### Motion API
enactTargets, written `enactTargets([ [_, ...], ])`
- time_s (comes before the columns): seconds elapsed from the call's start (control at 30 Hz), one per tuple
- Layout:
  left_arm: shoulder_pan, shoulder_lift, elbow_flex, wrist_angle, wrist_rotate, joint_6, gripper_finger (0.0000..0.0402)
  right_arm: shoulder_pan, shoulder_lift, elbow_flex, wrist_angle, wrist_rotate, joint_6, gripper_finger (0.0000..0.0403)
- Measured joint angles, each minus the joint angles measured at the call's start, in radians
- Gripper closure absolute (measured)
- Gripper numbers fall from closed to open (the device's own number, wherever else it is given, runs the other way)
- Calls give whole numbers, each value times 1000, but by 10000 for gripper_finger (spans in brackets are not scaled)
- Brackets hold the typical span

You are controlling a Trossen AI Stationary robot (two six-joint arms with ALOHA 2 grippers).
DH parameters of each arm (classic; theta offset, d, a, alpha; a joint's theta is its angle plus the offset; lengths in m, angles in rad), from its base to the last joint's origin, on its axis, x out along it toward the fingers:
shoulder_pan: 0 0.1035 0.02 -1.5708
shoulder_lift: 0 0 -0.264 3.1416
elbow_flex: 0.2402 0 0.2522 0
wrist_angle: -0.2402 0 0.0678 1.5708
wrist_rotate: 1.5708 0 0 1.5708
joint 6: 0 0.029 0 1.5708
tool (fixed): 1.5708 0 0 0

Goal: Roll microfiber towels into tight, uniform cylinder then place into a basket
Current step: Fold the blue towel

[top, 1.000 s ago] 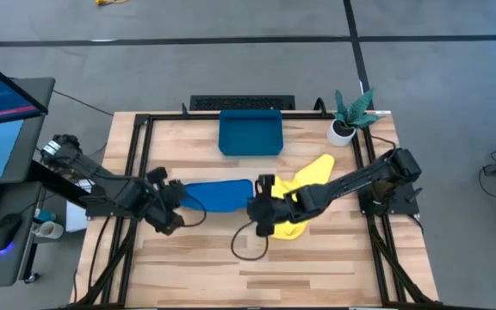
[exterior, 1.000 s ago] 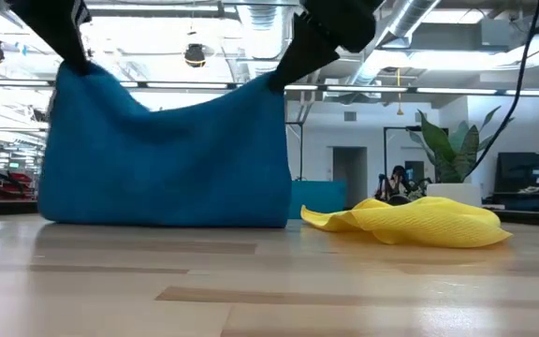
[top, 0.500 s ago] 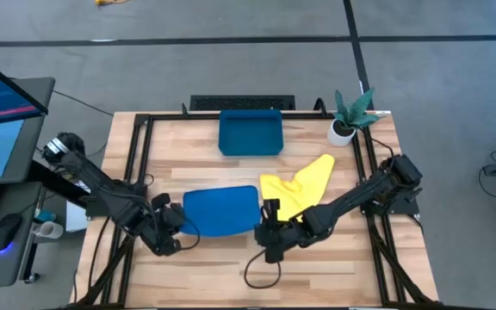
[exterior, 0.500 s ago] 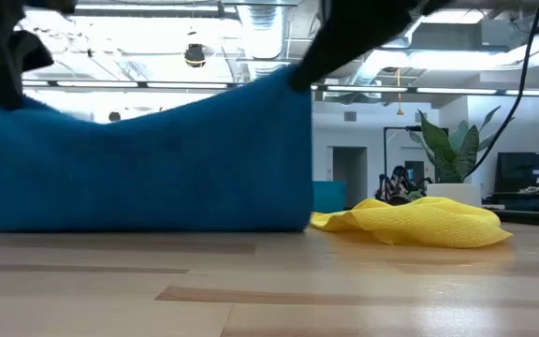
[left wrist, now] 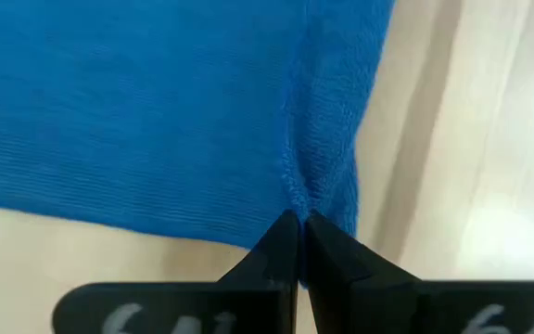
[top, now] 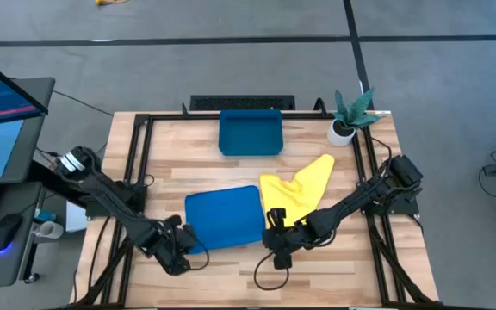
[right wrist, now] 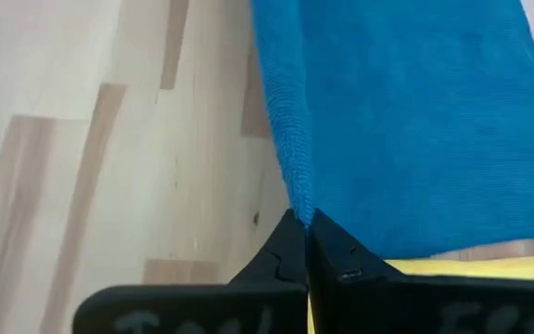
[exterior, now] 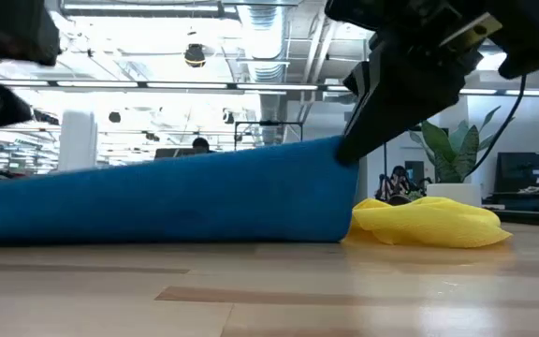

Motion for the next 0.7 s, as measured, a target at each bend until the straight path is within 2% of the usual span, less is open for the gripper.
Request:
enactTargets([
  [0.17, 1, 68, 5, 27, 38, 13, 400, 0, 0, -8, 6, -47, 9, 395],
  [0.3, 1, 58, 16, 3, 26, 31, 400, -2, 0, -8, 8, -44, -2, 394],
  [0.53, 0, 9, 118, -265, -92, 37, 400, -38, 0, -8, -5, -12, -58, 395],
  [0.7, 10, -13, 134, -406, -180, -58, 400, -73, -1, -8, -56, 56, -94, 396],
])
